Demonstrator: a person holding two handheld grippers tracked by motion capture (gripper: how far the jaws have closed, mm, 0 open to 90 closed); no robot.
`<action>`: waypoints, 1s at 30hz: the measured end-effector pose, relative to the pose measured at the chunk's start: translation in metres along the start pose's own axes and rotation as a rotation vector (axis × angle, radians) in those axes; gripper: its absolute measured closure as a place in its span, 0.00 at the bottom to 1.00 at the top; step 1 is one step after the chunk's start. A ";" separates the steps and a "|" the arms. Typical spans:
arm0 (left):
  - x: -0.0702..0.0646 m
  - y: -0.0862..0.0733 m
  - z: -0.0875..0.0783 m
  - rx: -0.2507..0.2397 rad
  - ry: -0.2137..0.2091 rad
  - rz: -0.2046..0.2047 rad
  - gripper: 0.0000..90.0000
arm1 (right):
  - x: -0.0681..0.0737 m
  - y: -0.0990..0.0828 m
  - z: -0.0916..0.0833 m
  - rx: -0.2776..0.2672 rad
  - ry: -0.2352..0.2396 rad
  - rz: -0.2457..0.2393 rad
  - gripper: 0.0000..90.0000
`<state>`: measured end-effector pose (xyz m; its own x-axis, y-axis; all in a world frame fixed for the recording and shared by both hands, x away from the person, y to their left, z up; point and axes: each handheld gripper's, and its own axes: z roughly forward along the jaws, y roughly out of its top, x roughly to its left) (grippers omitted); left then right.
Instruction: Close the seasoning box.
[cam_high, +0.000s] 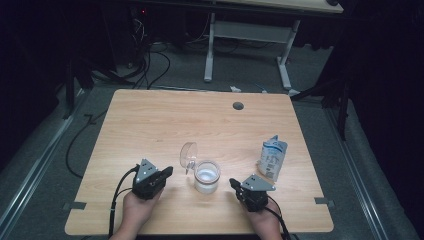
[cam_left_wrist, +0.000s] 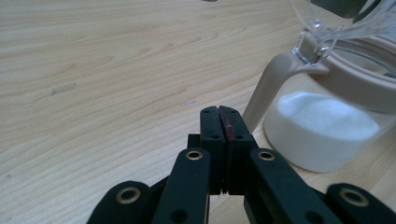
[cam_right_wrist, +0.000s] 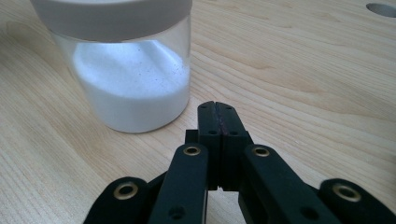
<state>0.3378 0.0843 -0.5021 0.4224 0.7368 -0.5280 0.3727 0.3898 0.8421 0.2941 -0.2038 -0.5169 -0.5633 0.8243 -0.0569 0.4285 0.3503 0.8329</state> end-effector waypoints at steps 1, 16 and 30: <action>-0.002 0.001 0.001 -0.002 -0.001 -0.002 0.99 | 0.000 0.000 0.000 0.000 0.002 -0.002 1.00; -0.023 0.016 0.008 -0.036 -0.032 0.002 1.00 | 0.012 0.005 0.008 -0.001 0.038 -0.046 1.00; -0.041 0.023 0.012 -0.054 -0.069 0.009 1.00 | 0.022 0.010 0.011 -0.008 0.055 -0.075 1.00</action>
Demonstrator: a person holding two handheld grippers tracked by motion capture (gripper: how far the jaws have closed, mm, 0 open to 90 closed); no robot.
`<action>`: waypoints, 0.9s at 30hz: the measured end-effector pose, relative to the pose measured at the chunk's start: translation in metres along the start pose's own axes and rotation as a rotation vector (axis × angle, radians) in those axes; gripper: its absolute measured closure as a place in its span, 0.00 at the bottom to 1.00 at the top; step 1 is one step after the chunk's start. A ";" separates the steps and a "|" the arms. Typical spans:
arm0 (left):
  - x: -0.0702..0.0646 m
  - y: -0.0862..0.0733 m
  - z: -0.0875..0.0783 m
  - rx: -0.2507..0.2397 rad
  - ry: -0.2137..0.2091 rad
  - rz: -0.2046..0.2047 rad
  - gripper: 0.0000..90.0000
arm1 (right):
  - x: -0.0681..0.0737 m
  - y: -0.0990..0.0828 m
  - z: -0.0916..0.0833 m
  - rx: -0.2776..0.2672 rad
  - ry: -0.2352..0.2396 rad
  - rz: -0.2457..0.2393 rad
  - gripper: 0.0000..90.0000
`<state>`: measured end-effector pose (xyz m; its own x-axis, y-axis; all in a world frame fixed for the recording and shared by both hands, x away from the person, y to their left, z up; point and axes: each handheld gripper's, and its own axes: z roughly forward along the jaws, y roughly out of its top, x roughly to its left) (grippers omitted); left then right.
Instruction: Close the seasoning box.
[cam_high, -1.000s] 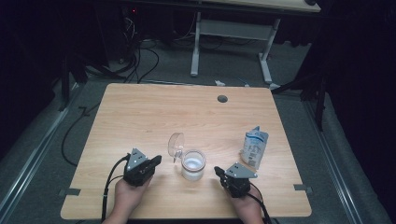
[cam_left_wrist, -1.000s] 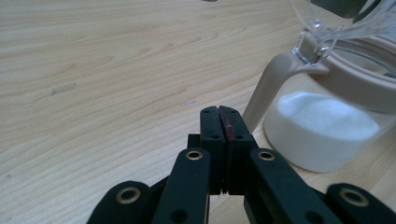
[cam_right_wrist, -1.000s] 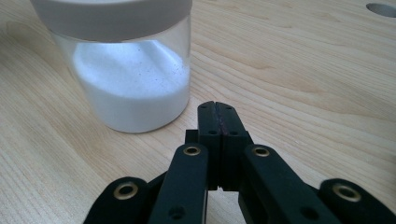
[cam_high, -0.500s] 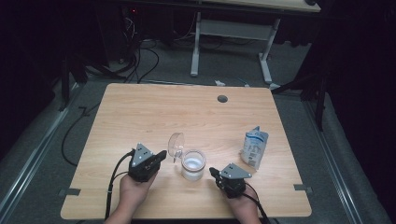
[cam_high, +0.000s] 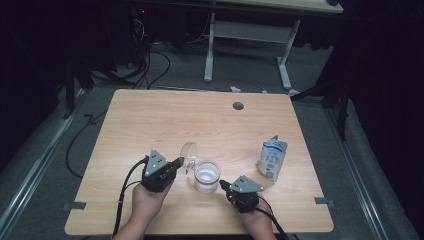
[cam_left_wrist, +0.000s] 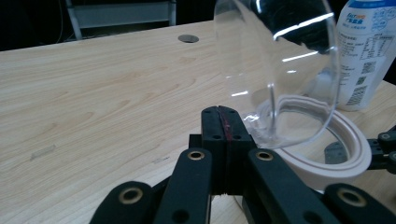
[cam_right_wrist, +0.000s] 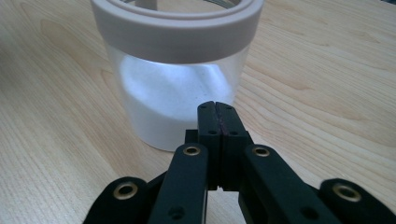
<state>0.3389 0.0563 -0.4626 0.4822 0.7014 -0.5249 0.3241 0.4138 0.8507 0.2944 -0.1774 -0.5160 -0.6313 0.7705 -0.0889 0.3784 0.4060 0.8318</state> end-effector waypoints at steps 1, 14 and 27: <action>-0.001 0.000 0.000 0.000 -0.002 0.000 1.00 | 0.001 0.000 0.000 0.004 -0.008 -0.005 1.00; -0.009 -0.007 0.003 0.011 -0.030 0.002 1.00 | 0.001 0.001 0.000 0.003 -0.010 -0.008 1.00; -0.004 -0.011 0.000 0.016 -0.016 0.003 1.00 | 0.002 0.001 0.000 0.003 -0.009 -0.015 1.00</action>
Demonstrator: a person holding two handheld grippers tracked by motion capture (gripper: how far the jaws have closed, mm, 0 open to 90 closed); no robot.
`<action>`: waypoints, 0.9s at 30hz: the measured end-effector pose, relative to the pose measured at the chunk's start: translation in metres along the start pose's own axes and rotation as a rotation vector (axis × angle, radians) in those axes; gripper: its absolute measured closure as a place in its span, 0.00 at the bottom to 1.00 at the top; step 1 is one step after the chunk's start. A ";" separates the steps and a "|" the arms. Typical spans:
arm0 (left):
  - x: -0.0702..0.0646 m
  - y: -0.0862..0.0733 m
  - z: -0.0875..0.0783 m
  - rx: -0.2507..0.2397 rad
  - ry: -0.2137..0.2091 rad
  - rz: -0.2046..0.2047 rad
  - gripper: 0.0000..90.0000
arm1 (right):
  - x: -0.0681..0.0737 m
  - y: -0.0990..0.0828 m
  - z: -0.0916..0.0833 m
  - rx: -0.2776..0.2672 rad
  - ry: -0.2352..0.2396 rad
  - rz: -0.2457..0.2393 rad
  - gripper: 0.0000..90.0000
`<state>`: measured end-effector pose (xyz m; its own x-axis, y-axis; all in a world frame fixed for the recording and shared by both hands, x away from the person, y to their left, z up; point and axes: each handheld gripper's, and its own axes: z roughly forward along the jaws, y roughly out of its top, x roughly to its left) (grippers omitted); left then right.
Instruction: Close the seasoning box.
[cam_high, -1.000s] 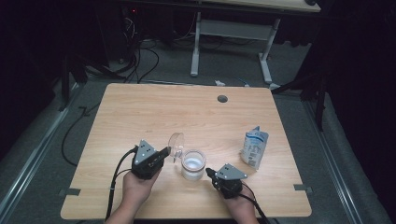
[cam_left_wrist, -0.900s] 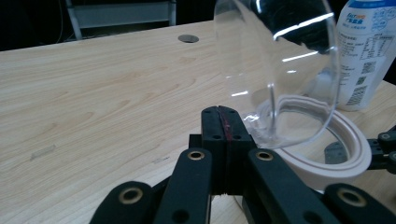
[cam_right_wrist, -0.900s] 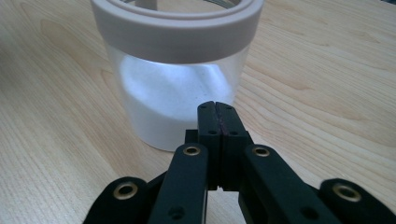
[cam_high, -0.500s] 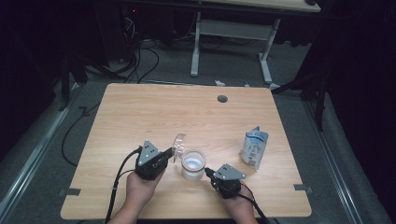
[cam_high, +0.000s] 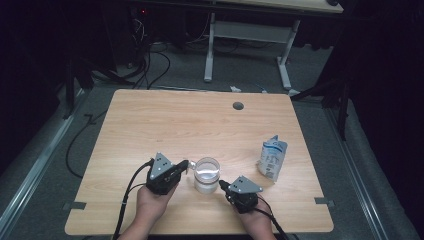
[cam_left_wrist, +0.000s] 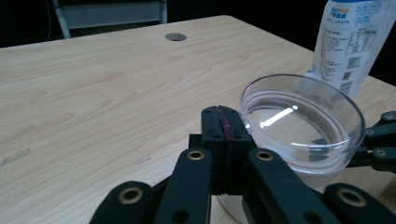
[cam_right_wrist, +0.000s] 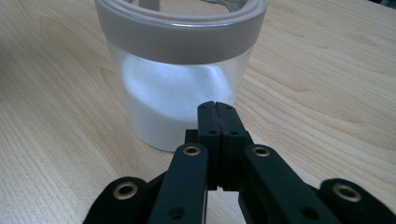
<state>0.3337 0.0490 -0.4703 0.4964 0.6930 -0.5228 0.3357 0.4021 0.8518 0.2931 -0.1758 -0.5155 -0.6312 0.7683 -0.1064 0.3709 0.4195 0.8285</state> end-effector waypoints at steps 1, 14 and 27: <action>0.001 0.000 -0.001 -0.002 0.003 0.000 1.00 | 0.000 0.000 0.000 0.000 -0.001 -0.001 1.00; 0.055 -0.006 -0.035 0.019 0.127 0.028 0.93 | -0.010 0.003 -0.005 -0.033 -0.012 0.037 1.00; 0.103 0.004 -0.075 -0.048 0.213 -0.025 0.69 | -0.019 0.017 0.004 -0.041 -0.054 0.053 1.00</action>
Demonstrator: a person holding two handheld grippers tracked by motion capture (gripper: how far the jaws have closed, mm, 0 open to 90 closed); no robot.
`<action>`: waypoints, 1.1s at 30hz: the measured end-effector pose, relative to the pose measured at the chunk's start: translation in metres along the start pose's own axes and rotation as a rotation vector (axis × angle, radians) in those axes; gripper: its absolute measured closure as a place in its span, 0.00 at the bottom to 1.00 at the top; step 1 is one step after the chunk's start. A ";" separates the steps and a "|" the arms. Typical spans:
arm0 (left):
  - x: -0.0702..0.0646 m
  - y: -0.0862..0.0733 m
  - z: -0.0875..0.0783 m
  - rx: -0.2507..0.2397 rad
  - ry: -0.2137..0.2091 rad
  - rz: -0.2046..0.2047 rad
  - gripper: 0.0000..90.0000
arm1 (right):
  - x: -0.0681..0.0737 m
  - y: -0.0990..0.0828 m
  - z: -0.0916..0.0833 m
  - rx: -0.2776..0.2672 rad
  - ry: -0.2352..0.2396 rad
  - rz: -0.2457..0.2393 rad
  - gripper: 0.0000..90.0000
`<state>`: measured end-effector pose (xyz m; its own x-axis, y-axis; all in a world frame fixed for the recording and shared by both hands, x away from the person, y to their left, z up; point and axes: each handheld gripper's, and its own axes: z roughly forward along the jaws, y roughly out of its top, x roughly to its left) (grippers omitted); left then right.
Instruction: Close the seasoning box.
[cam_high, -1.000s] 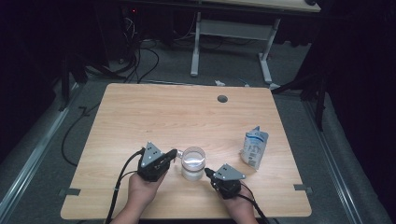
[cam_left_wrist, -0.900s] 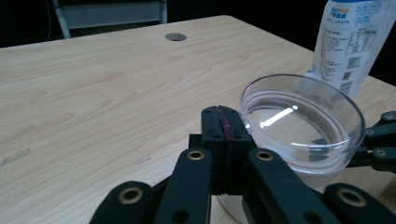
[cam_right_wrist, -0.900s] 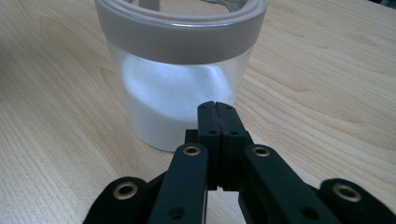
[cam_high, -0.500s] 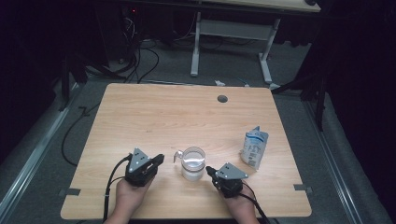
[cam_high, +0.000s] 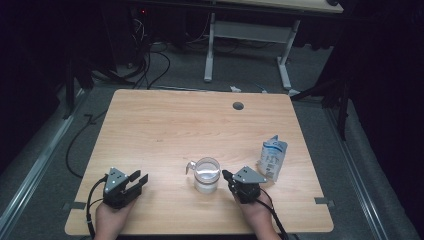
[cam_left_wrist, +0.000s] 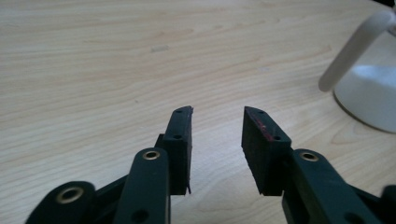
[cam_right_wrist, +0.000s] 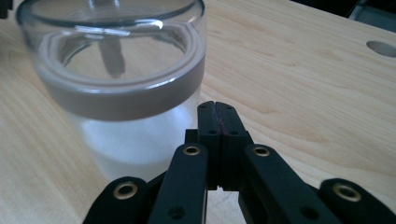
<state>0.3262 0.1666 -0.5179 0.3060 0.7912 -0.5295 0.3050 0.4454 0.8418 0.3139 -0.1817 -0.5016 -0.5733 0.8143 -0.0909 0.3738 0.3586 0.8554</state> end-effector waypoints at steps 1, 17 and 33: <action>0.001 0.001 -0.001 -0.007 -0.002 -0.004 0.68 | 0.000 0.001 0.001 -0.002 0.000 -0.001 1.00; 0.007 0.003 -0.003 -0.012 0.002 -0.022 0.68 | 0.006 0.006 0.003 -0.016 -0.014 -0.024 1.00; 0.006 0.001 -0.004 -0.006 -0.006 -0.033 0.68 | 0.023 0.007 0.002 -0.023 0.017 -0.051 1.00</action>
<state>0.3248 0.1735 -0.5197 0.3007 0.7736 -0.5578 0.3098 0.4740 0.8242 0.3054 -0.1597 -0.4988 -0.6035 0.7873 -0.1261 0.3270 0.3886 0.8614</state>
